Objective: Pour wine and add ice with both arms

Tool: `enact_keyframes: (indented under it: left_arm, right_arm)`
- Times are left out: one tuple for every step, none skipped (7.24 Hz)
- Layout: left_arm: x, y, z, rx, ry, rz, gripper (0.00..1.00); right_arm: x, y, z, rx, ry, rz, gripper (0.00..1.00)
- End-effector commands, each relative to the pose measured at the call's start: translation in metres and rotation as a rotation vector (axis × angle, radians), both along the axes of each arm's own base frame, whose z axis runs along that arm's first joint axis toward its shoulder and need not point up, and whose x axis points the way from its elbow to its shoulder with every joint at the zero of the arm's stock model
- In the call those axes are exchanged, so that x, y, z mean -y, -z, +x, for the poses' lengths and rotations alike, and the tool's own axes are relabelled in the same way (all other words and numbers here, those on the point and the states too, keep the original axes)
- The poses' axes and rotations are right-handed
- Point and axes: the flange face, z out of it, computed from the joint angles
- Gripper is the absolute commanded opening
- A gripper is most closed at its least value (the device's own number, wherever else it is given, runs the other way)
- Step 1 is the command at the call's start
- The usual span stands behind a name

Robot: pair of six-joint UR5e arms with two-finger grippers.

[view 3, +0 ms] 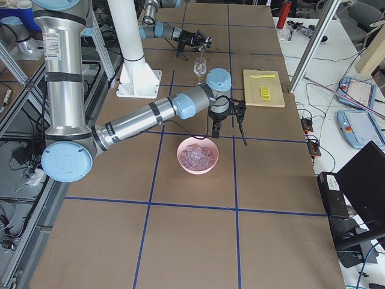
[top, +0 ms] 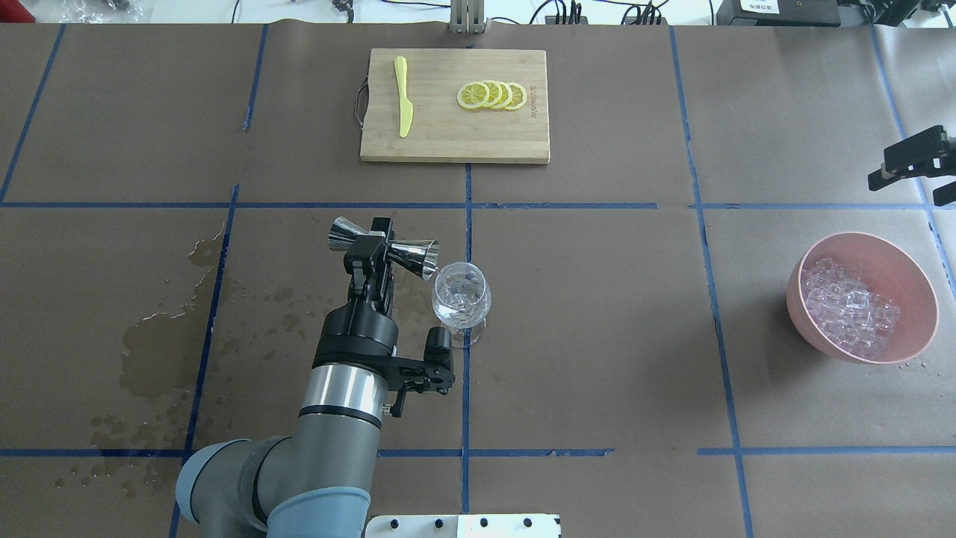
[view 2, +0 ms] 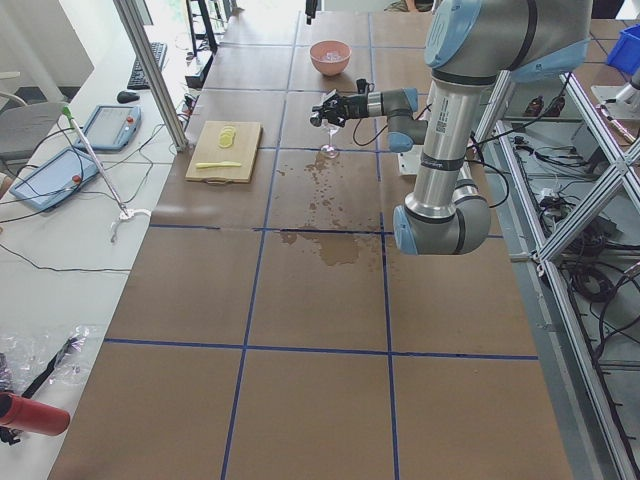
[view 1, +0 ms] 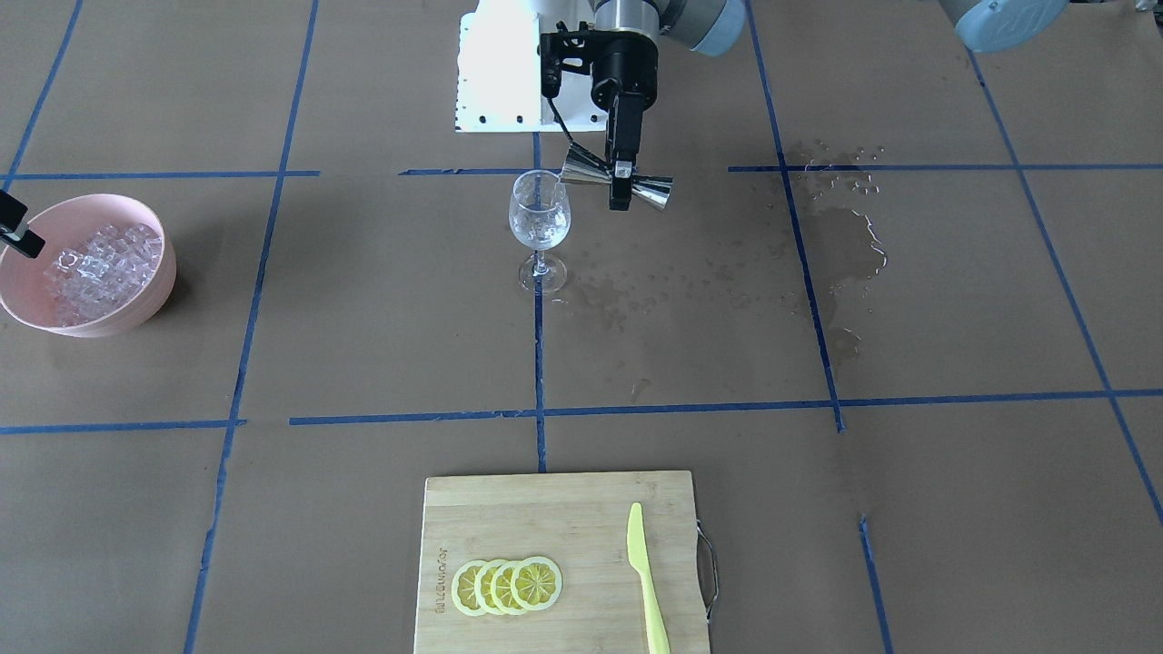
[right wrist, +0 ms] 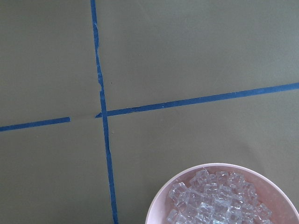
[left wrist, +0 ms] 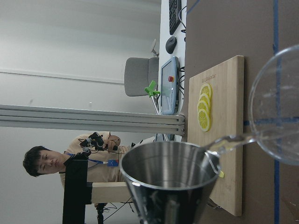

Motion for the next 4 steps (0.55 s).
enact_keyframes:
  left_arm:
    - [-0.002,-0.002,0.004,0.016,-0.003,0.002,0.0]
    - [-0.004,0.001,0.004,0.006,-0.006,0.002,0.0]
    - [-0.008,0.005,0.003,-0.047,-0.011,0.001,0.0]
    - [-0.017,0.005,0.003,-0.227,-0.021,-0.015,0.0]
  right_arm:
    - [-0.002,-0.001,0.001,0.0,0.0,-0.001,1.0]
    - [-0.002,-0.002,0.001,0.0,0.0,-0.003,1.0]
    - [-0.002,-0.002,0.001,0.0,0.0,-0.003,1.0]
    - [-0.002,-0.002,0.001,0.0,0.0,-0.003,1.0]
